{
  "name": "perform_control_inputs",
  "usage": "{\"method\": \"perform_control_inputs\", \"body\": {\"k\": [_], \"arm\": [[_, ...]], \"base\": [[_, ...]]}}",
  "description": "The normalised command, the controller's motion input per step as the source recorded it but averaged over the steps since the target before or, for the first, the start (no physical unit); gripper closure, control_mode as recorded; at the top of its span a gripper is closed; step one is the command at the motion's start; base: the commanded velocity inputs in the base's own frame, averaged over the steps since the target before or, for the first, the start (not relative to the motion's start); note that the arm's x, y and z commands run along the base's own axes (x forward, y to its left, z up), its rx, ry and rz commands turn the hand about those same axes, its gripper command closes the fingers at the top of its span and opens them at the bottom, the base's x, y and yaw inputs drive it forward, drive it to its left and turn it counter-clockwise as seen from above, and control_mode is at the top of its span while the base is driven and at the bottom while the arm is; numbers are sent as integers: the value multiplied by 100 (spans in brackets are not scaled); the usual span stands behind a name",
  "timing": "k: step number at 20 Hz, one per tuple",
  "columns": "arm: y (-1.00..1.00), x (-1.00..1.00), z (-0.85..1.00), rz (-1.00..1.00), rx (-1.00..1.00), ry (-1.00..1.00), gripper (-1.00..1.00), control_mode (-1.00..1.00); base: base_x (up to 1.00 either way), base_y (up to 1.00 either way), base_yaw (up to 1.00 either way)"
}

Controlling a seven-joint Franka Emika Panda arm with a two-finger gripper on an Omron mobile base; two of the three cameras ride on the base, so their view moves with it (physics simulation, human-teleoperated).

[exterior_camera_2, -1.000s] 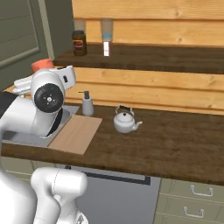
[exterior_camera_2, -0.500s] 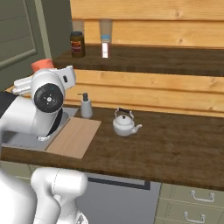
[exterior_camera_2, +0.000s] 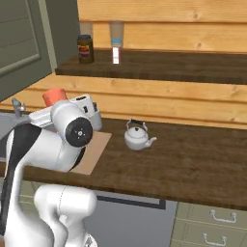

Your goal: Pick the kettle from the counter and place it on the tray. Then pick the mug from the cabinet and place it on the tray. Then close the cabinet doors.

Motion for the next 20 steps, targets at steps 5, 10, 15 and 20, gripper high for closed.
{"method": "perform_control_inputs", "body": {"k": [5, 10, 15, 20], "arm": [[-33, 5, -80, 19, 1, 0, 100, -100], [-19, 19, -57, 22, 2, -3, 100, -100], [-1, 26, -59, 21, 1, -4, 100, -100], [0, 28, -61, 21, 0, 0, 100, -100]], "base": [[0, 0, 0], [0, 0, 0], [0, 0, 0], [0, 0, 0]]}}
